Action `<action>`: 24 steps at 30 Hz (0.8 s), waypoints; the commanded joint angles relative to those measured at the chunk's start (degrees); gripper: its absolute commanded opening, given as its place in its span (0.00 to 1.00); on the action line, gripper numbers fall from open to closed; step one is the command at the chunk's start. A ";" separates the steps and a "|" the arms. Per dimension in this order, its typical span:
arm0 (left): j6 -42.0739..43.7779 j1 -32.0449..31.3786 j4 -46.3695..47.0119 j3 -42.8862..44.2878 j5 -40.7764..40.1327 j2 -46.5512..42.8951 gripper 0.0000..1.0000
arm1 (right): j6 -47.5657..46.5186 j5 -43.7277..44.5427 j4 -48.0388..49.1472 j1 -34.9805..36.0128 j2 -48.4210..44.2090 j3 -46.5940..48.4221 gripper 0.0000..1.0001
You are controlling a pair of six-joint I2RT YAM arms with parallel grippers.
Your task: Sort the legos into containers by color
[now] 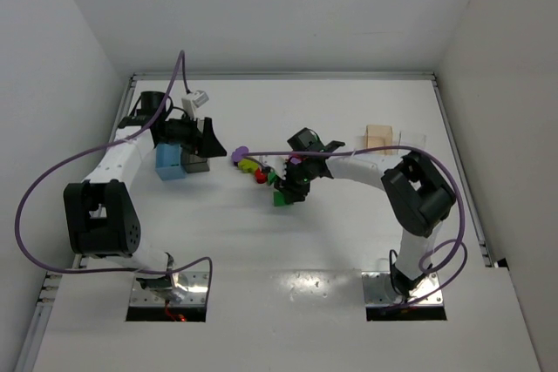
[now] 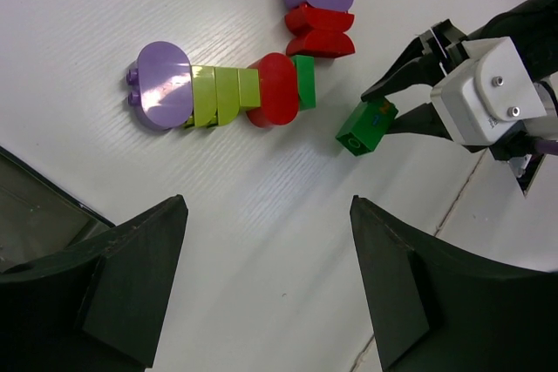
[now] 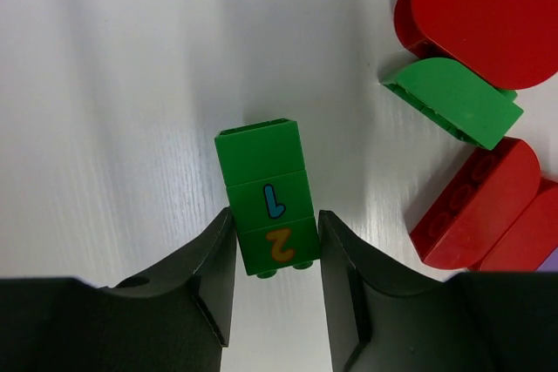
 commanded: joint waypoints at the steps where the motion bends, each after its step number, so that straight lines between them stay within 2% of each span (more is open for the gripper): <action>1: 0.02 0.62 1.82 1.90 1.88 -0.10 0.82 | 3.28 0.64 2.49 0.30 -0.05 0.24 0.26; 4: 0.02 0.62 1.82 1.90 1.88 -0.10 0.82 | 2.76 0.64 3.72 0.30 -0.05 0.24 0.42; 9: 0.02 0.62 1.82 1.90 1.88 -0.10 0.82 | -0.49 0.03 3.11 0.30 0.56 0.23 0.55; 21: 0.02 0.62 1.82 1.90 1.88 -0.63 0.82 | -5.15 -0.59 -2.52 0.30 2.85 3.31 0.58; 24: 0.02 0.62 1.82 1.90 1.88 -0.63 0.82 | -5.68 -0.59 -2.52 0.30 2.85 3.84 0.54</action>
